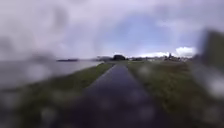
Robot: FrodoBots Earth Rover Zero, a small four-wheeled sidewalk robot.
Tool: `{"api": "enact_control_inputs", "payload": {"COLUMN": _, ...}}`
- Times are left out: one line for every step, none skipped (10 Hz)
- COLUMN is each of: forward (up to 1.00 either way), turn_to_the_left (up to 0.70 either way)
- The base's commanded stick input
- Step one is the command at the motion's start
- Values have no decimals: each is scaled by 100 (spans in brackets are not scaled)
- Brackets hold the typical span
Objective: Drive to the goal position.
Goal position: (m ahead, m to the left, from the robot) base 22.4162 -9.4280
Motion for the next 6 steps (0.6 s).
{"api": "enact_control_inputs", "payload": {"forward": 70, "turn_to_the_left": 0}}
{"api": "enact_control_inputs", "payload": {"forward": 70, "turn_to_the_left": -1}}
{"api": "enact_control_inputs", "payload": {"forward": 70, "turn_to_the_left": -4}}
{"api": "enact_control_inputs", "payload": {"forward": 70, "turn_to_the_left": -35}}
{"api": "enact_control_inputs", "payload": {"forward": 70, "turn_to_the_left": -35}}
{"api": "enact_control_inputs", "payload": {"forward": 70, "turn_to_the_left": -34}}
